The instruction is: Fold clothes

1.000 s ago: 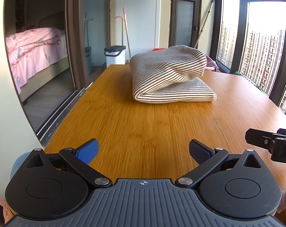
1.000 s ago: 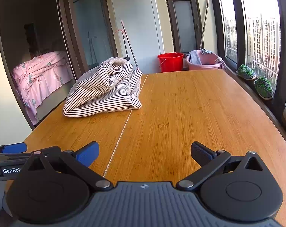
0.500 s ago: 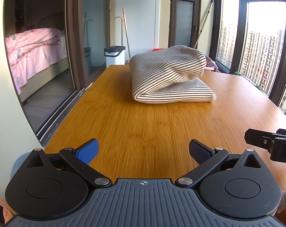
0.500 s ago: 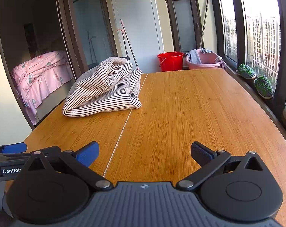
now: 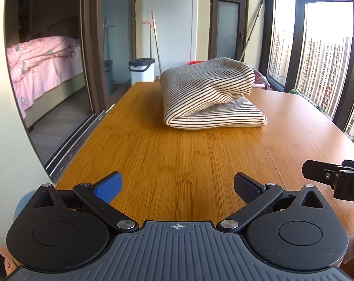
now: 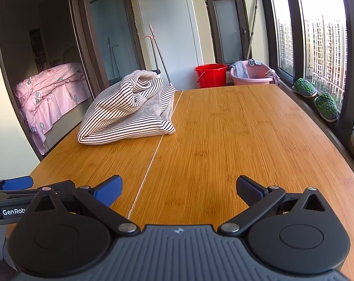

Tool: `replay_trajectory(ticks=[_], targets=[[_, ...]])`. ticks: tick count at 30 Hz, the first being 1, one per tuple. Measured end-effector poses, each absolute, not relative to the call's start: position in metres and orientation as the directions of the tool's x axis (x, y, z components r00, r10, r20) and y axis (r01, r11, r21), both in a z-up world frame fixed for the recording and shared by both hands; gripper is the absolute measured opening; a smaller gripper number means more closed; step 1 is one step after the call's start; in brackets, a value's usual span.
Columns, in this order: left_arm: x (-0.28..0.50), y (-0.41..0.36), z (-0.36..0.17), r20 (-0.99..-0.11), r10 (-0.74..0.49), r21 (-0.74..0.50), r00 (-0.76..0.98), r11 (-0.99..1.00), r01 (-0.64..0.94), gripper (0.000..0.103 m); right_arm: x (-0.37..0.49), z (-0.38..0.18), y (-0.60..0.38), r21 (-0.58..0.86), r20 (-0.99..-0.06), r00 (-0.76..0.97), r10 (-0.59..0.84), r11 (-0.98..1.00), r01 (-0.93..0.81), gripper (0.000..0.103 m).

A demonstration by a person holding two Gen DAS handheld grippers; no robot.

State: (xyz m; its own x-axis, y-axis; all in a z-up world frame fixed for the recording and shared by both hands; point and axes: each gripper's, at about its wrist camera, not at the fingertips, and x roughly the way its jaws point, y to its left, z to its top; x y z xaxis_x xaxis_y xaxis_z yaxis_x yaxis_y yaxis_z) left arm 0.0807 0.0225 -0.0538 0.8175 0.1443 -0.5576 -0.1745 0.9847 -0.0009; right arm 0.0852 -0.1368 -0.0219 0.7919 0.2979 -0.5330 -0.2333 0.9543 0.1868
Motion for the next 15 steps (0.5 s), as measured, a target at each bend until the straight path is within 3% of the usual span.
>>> replay_trajectory(ticks=[8,15], targets=[[0.0785,0.0146,-0.0517,-0.532,0.198,0.079,0.823,0.980,-0.184,0.103,0.0844,-0.0217,-0.1360,0.189,-0.534,0.791,0.298,0.954,-0.232,0.103],[0.0809,0.0192,-0.0523,-0.545,0.190,0.062,0.816,0.980,-0.187,0.103,0.0834,-0.0211,-0.1361,0.188,-0.534,0.791,0.297,0.954,-0.232,0.103]])
